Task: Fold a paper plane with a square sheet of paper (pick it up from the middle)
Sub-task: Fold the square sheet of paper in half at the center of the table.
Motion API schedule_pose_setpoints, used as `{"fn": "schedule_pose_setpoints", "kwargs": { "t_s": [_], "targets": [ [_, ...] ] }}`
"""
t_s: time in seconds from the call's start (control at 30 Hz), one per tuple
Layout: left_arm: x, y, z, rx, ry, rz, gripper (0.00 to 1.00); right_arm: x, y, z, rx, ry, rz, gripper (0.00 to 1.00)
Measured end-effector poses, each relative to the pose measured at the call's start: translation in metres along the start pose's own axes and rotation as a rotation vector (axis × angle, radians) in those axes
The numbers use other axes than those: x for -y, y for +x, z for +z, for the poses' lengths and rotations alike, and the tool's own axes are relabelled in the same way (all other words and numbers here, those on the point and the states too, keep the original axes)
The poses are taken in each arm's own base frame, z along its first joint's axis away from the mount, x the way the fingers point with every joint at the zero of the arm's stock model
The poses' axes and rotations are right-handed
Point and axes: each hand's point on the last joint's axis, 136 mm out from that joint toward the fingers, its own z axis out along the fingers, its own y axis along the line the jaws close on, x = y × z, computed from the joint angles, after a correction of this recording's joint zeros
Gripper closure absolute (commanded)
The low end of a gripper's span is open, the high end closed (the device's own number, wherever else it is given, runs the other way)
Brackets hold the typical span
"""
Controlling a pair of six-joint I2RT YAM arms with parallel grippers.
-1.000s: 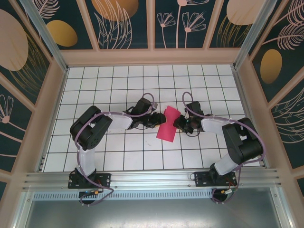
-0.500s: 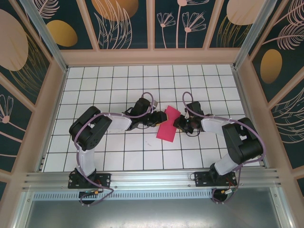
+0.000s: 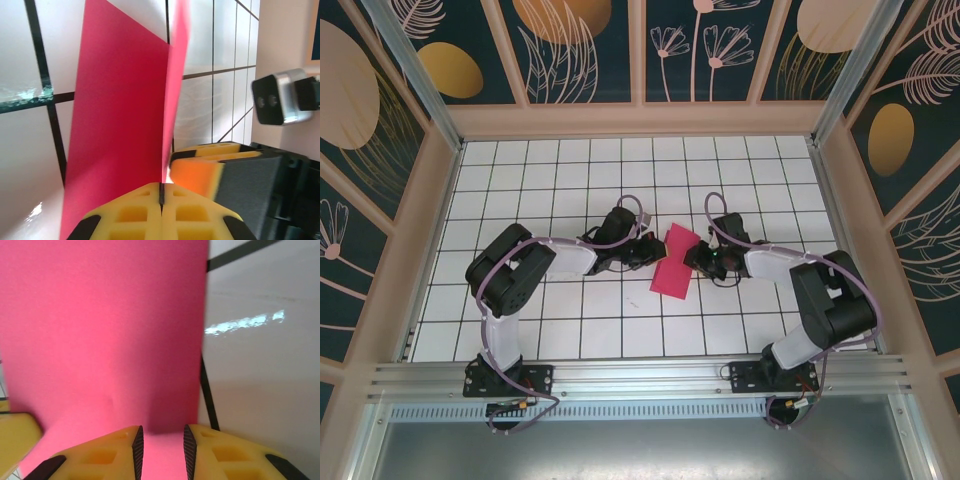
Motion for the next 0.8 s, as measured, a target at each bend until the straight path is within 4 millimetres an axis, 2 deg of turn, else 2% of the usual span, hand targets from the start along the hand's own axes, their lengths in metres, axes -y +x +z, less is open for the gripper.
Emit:
{"fn": "schedule_pose_setpoints", "kwargs": {
  "t_s": [0.17, 0.3, 0.5, 0.67, 0.8],
  "targets": [
    [-0.006, 0.001, 0.0, 0.004, -0.016, -0.009, 1.0, -0.021, -0.013, -0.02, 0.072, -0.058, -0.041, 0.69],
    [-0.014, 0.002, -0.002, 0.015, -0.038, -0.016, 1.0, -0.024, -0.023, -0.024, 0.101, -0.078, -0.039, 0.74],
    [-0.022, 0.005, -0.005, 0.021, -0.077, -0.031, 1.0, -0.021, -0.034, -0.011, 0.083, -0.106, -0.011, 0.78],
    [-0.024, 0.006, -0.005, 0.018, -0.086, -0.036, 1.0, -0.027, -0.048, 0.0, 0.068, -0.133, -0.009, 0.79],
    [-0.023, 0.005, -0.005, 0.015, -0.084, -0.032, 1.0, -0.015, -0.054, 0.013, 0.055, -0.107, 0.013, 0.79]
  ]
}}
